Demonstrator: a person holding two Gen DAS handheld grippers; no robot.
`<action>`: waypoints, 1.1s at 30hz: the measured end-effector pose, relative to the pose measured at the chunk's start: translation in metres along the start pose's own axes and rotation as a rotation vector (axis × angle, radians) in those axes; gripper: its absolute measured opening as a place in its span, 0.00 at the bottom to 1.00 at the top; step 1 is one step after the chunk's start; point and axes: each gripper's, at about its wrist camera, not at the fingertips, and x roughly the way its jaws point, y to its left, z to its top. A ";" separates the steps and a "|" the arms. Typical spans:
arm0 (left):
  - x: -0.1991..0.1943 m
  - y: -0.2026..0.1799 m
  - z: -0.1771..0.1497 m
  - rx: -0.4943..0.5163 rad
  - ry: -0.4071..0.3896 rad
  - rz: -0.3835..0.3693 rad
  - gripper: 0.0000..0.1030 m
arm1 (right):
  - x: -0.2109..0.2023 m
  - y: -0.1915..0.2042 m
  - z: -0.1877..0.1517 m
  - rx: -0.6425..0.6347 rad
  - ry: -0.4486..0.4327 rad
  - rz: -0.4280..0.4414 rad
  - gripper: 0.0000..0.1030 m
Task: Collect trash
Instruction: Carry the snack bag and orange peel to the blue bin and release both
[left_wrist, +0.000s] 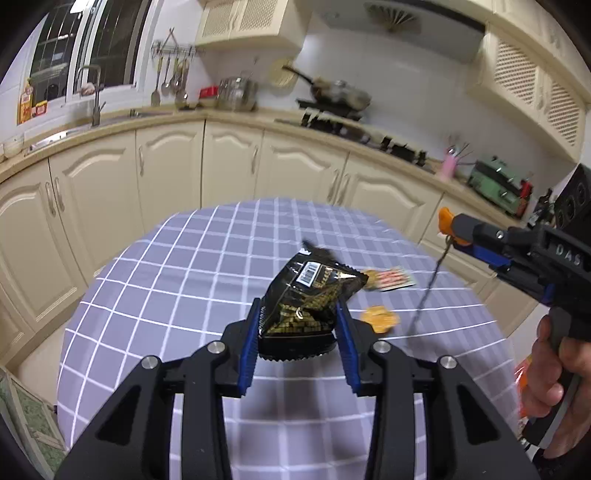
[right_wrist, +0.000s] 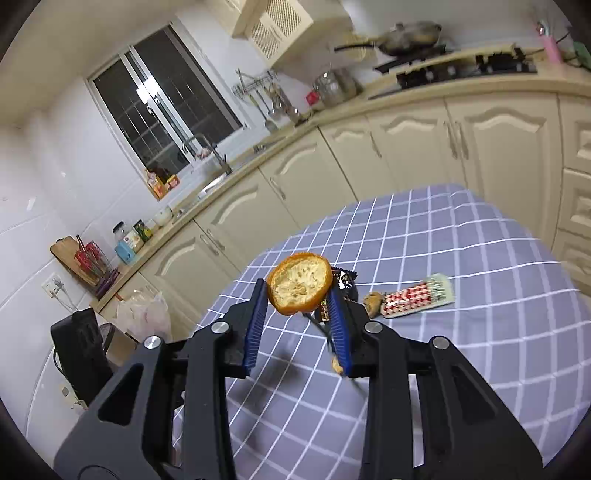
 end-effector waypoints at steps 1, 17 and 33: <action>-0.006 -0.005 0.000 0.001 -0.011 -0.008 0.36 | -0.009 0.002 0.000 -0.003 -0.011 -0.002 0.31; -0.054 -0.133 0.001 0.104 -0.107 -0.197 0.36 | -0.173 -0.023 -0.008 -0.021 -0.192 -0.149 0.31; -0.022 -0.322 -0.083 0.337 0.078 -0.476 0.36 | -0.337 -0.153 -0.094 0.256 -0.275 -0.486 0.31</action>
